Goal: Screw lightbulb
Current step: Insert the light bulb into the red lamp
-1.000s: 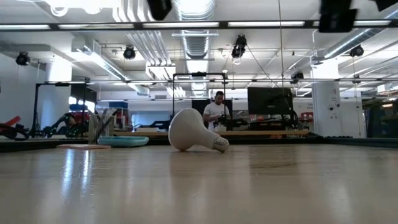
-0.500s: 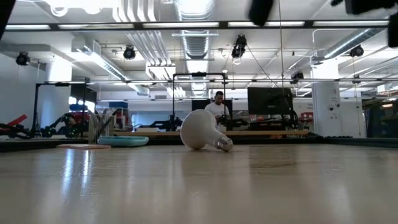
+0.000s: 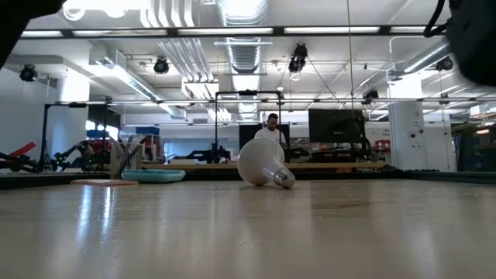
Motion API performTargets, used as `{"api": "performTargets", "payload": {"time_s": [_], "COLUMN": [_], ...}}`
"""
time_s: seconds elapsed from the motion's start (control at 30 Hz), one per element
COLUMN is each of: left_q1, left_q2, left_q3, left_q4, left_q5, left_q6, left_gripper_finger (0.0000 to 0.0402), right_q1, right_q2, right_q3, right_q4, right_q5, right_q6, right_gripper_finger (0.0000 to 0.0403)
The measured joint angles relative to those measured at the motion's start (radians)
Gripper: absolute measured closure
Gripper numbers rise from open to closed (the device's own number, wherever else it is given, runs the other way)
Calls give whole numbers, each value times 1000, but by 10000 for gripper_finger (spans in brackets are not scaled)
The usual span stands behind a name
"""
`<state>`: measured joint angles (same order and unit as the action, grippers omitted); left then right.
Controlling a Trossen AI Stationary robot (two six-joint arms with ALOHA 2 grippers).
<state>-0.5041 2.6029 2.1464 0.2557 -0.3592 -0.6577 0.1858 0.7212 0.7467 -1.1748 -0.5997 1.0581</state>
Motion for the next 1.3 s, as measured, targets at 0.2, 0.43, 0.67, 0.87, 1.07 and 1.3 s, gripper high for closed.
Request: {"api": "performTargets", "payload": {"time_s": [0.2,0.43,0.67,0.87,1.07,1.3], "left_q1": [7,23,3,-39,-65,-109], "left_q2": [-38,-41,-143,-381,-650,-828], "left_q3": [-70,-81,-101,-308,-728,-1051], "left_q4": [10,-34,-279,-365,-187,162], "left_q5": [-50,-81,-106,-201,-201,-218], "left_q6": [238,244,151,140,119,182], "left_gripper_finger": [176,172,173,173,173,173], "right_q1": [9,88,175,278,338,352], "right_q2": [1,122,226,258,359,457], "right_q3": [0,-2,2,-4,-9,-16], "right_q4": [15,65,87,126,209,268], "right_q5": [43,-9,-85,-80,-117,-174], "right_q6": [-77,-23,133,308,486,578], "right_gripper_finger": [96,100,100,100,100,100]}}
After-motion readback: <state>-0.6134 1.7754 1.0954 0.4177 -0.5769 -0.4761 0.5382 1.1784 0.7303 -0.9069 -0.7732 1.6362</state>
